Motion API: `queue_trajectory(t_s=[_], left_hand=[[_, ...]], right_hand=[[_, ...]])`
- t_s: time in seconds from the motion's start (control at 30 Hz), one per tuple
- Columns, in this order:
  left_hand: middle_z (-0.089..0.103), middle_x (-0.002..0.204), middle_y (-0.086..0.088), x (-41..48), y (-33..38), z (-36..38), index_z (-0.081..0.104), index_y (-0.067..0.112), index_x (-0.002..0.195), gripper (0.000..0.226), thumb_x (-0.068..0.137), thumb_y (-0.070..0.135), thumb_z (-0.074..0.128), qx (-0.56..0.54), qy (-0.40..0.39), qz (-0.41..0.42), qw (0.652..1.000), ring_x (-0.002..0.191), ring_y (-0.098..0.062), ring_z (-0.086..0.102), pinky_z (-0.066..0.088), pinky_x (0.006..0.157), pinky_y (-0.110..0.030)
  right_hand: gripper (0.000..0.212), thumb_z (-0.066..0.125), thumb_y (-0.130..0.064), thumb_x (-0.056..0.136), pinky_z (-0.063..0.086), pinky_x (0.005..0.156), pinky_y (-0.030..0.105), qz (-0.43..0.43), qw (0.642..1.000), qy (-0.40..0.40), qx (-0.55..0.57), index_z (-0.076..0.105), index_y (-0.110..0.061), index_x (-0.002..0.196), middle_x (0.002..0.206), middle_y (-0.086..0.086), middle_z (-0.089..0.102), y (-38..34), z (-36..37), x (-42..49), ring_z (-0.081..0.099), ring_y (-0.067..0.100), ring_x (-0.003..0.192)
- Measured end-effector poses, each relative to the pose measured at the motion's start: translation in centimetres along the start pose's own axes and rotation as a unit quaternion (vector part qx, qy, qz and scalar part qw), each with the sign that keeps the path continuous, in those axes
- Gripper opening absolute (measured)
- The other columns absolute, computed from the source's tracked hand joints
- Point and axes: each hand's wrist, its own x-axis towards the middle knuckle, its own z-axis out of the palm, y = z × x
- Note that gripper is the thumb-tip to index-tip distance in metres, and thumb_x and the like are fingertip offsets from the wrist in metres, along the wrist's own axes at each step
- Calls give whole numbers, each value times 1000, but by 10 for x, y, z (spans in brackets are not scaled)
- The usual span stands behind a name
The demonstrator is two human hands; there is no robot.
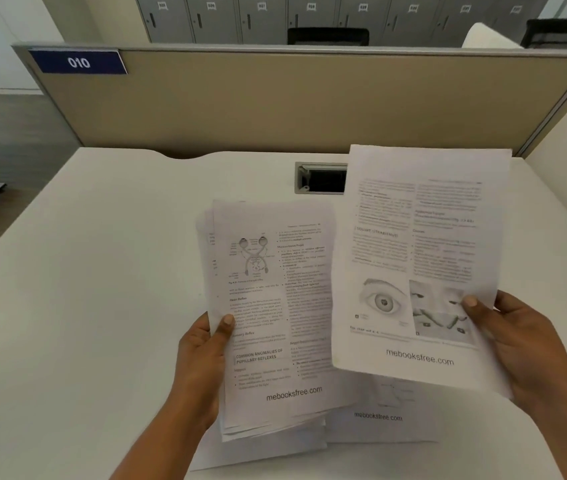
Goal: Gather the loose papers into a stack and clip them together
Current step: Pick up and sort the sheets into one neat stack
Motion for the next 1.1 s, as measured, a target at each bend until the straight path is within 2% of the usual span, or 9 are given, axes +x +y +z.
queue_trajectory(t_s=[0.17, 0.3, 0.53, 0.7, 0.77, 0.87, 0.9, 1.0, 1.1], left_hand=[[80, 102, -9, -4, 2, 11, 70, 16, 113, 20, 101, 19, 55, 6, -20, -5, 1000, 90, -29, 78, 64, 67, -38], [80, 103, -6, -7, 2, 18, 70, 18, 115, 21, 101, 23, 55, 17, -32, -2, 999, 89, -30, 77, 65, 71, -42], [79, 105, -8, -18, 3, 31, 72, 18, 113, 20, 98, 19, 59, 4, -76, -33, 997, 95, -28, 77, 61, 85, -49], [79, 103, -8, -22, 2, 41, 74, 21, 109, 19, 99, 15, 59, -10, -93, -61, 994, 94, -33, 76, 62, 82, -53], [79, 104, -8, -19, -4, 44, 72, 22, 110, 21, 102, 28, 54, -9, -60, -68, 996, 96, -33, 76, 60, 85, -56], [75, 119, -1, -16, -7, 48, 66, 30, 122, 66, 81, 79, 48, -9, -32, -58, 998, 108, -28, 72, 56, 95, -55], [74, 121, 0, -15, -7, 49, 65, 32, 125, 71, 77, 82, 46, -13, -43, -51, 998, 109, -26, 72, 56, 95, -53], [78, 112, 1, -13, -3, 55, 68, 24, 119, 28, 99, 37, 54, 17, -61, 11, 998, 99, -22, 76, 61, 87, -49], [78, 111, 1, -10, 4, 61, 68, 19, 119, 23, 99, 14, 58, 33, -74, 74, 994, 102, -19, 75, 61, 88, -47]], right_hand=[[25, 69, -20, 81, 59, 52, 29, -11, 998, -60, -13, 70, -12, 104, 88, 10, 79, -2, 29, -16, 77, 27, 71], [21, 70, -15, 82, 62, 56, 34, -5, 997, -78, -15, 71, -11, 102, 87, 12, 79, 5, 49, -23, 76, 31, 72], [11, 77, -25, 81, 58, 67, 40, -33, 991, -18, -127, 74, -16, 87, 87, 5, 78, 31, 64, -18, 74, 28, 76], [28, 74, -22, 85, 59, 81, 49, 30, 994, -59, -83, 57, -19, 106, 97, 6, 78, 46, 69, -13, 76, 28, 82], [34, 71, -18, 87, 58, 82, 51, 31, 995, -72, -69, 56, -23, 118, 90, 4, 80, 49, 68, -13, 77, 27, 79], [36, 69, -16, 89, 58, 86, 50, 17, 995, -74, -66, 61, -22, 123, 92, 0, 80, 50, 67, -13, 77, 25, 83], [30, 68, -14, 89, 58, 86, 50, 8, 995, -80, -67, 66, -20, 119, 95, 1, 80, 49, 66, -13, 77, 25, 85], [19, 67, -14, 90, 59, 82, 46, -36, 994, -57, -87, 73, -21, 106, 98, -1, 79, 46, 66, -13, 77, 20, 84], [15, 70, -16, 87, 61, 76, 34, -108, 991, -28, -74, 72, -25, 100, 94, -9, 79, 38, 66, -11, 76, 13, 84]])
